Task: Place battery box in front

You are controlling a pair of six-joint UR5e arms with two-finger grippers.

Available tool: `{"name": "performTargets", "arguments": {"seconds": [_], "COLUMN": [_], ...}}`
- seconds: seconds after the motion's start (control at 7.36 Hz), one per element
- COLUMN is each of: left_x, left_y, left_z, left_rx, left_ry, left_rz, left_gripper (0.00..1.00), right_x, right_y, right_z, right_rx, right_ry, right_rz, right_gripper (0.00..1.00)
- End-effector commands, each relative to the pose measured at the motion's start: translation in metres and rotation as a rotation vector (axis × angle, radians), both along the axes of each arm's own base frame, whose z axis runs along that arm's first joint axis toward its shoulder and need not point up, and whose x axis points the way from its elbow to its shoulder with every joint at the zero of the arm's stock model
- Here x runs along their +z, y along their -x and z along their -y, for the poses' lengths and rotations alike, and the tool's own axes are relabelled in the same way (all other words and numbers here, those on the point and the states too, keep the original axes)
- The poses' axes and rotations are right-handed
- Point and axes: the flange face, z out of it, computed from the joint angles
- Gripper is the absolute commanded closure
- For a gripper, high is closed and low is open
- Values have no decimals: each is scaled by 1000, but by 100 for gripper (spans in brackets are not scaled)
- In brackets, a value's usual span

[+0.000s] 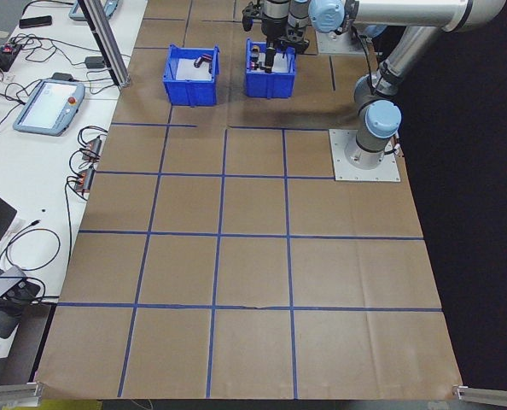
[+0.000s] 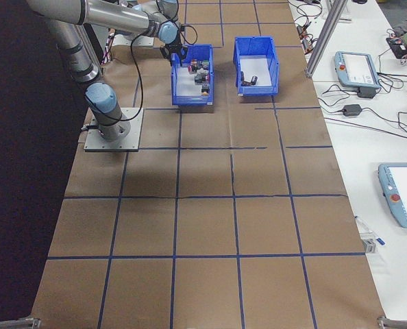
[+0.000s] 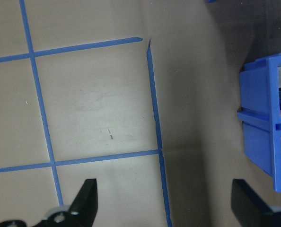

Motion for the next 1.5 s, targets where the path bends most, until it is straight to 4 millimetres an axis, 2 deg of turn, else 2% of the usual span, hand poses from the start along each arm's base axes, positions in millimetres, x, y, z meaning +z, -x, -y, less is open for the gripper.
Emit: {"name": "performTargets", "arguments": {"seconds": [0.0, 0.27, 0.41, 0.54, 0.68, 0.95, 1.22, 1.36], "left_x": [-1, -1, -1, -1, -1, -1, -1, -2], "left_y": [-1, -1, -1, -2, -2, -2, -2, -2], "left_z": [2, 2, 3, 3, 3, 3, 3, 3], "left_rx": [-3, -3, -3, -6, -6, -6, -6, -6], "left_ry": [8, 8, 8, 8, 8, 8, 10, 7], "left_rz": [0, 0, 0, 0, 0, 1, 2, 1], "left_gripper": [1, 1, 1, 1, 1, 1, 1, 1], "right_x": [34, 74, 85, 93, 102, 135, 158, 174], "right_y": [-1, 3, 21, 58, 86, 137, 171, 183], "right_z": [8, 35, 62, 93, 117, 159, 176, 185], "right_rx": [-9, -52, -123, -299, -416, -826, -1222, -1327], "right_ry": [14, 15, 35, 56, 73, 114, 117, 120], "right_rz": [10, 19, 32, 49, 76, 175, 188, 185], "right_gripper": [0, 0, 0, 0, 0, 0, 0, 0]}}
